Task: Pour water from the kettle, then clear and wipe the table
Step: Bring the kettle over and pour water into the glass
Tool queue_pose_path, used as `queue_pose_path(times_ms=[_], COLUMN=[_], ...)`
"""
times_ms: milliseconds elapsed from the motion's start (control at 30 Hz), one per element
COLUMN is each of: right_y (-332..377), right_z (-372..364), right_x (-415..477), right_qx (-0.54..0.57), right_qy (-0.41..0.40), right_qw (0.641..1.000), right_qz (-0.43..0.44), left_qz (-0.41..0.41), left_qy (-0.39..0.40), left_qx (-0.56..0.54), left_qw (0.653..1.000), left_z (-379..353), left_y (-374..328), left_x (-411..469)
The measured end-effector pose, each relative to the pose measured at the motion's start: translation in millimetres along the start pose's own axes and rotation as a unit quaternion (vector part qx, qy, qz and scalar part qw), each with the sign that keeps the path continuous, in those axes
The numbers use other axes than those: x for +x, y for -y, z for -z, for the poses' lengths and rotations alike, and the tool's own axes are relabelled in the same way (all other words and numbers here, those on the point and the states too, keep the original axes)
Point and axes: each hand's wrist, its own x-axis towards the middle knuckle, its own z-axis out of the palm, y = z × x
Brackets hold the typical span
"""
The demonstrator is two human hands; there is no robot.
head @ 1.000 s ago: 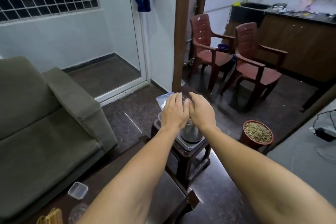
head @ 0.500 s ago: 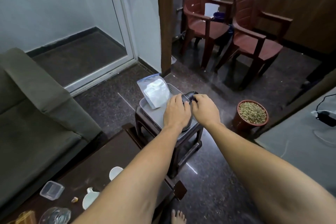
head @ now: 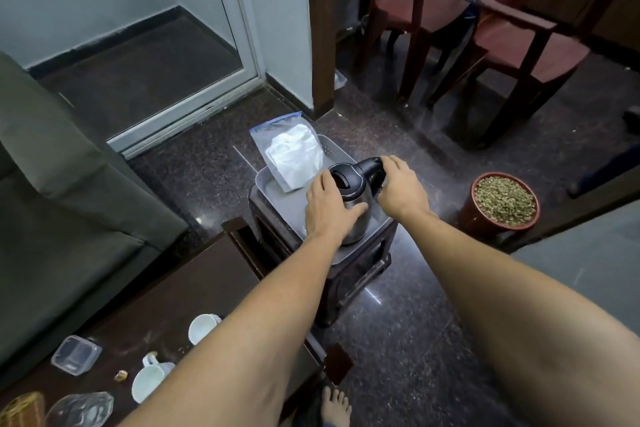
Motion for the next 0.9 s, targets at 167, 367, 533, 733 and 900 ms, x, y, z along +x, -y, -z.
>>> queue_pose_path(times_ms=[167,367,533,733,900], right_y=[-2.3,-4.7,-3.3,-2.5,-3.0], right_z=[-10.6,-14.6,-16.1,-18.4,-25.0], right_x=[26.8,47.2,51.5,45.1,35.2], right_qx=[-0.039,-0.126,-0.154,-0.167,-0.167], right_qy=[0.014,0.052,0.023,0.017,0.007], right_qw=[0.998,0.986,0.982,0.98,0.982], right_qz=[0.042,0.099,0.111,0.108,0.093], left_qz=[0.002,-0.028,-0.074,-0.113,-0.125], left_qy=[-0.021,-0.046,-0.01,0.086,0.13], left_qx=[0.009,0.048,0.059,0.061,0.131], left_qw=[1.0,0.997,0.995,0.988,0.975], left_z=[-13.1,-16.4,-4.0,23.4,42.8], left_y=[8.4,22.2,38.3,56.3,52.3], left_x=[17.0,31.2,47.2,71.3,90.6])
